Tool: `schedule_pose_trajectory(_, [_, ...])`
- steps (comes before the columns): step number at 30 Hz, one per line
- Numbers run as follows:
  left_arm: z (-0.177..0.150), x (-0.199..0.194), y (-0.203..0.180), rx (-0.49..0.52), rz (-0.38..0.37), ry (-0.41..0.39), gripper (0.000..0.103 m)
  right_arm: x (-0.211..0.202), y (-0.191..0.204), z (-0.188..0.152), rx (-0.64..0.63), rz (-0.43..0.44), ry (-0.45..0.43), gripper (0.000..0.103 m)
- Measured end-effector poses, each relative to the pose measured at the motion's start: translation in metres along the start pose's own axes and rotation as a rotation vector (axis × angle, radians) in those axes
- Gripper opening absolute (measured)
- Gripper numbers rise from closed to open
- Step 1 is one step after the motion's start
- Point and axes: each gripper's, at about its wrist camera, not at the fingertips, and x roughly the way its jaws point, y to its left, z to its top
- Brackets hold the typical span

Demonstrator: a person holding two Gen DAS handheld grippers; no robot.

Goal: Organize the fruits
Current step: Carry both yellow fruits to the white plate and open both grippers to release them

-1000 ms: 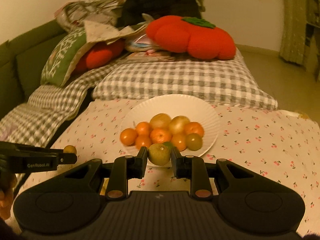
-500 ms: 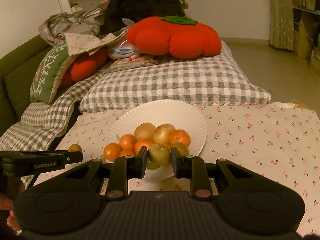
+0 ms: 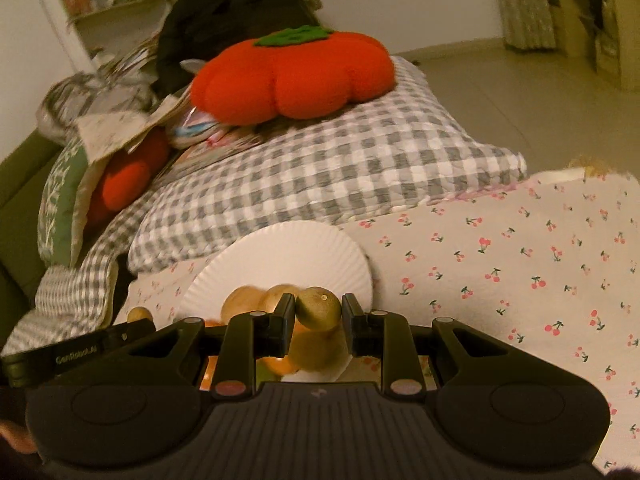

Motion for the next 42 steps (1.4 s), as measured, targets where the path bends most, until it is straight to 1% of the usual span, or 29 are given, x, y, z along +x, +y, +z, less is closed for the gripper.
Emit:
schedule_pose_trajectory(3, [0.003,0.007,0.000,-0.004,-0.010,-0.014,0.010,0.007,-0.005,0.004,0.017,-0.001,-0.004,0.023])
schedule_pose_trajectory(8, [0.006,0.021,0.001,0.002,-0.034,-0.015,0.010,0.021,-0.009,0.008,0.031,0.009,-0.003,0.023])
schedule_pose_trajectory(13, [0.005,0.035,0.004,-0.012,-0.074,0.015,0.010,0.032,-0.005,0.007,0.001,0.008,0.008,0.023])
schedule_pose_trajectory(19, [0.003,0.046,0.005,-0.026,-0.092,0.048,0.010,0.041,-0.004,0.003,-0.018,0.001,0.025,0.023])
schedule_pose_trajectory(24, [0.003,0.046,0.008,-0.043,-0.099,0.057,0.011,0.040,-0.009,0.003,0.016,0.010,0.021,0.025])
schedule_pose_trajectory(30, [0.004,0.041,0.011,-0.064,-0.104,0.059,0.016,0.033,-0.009,0.005,0.027,0.000,0.002,0.028])
schedule_pose_trajectory(35, [0.008,0.033,0.015,-0.116,-0.120,0.058,0.021,0.024,-0.006,0.009,0.030,-0.008,-0.018,0.032])
schedule_pose_trajectory(39, [0.011,0.025,0.018,-0.118,-0.088,0.071,0.027,0.016,-0.002,0.012,0.036,0.005,-0.029,0.035])
schedule_pose_trajectory(42, [0.012,0.016,0.024,-0.152,-0.088,0.065,0.032,0.011,0.004,0.014,0.030,0.015,-0.035,0.035])
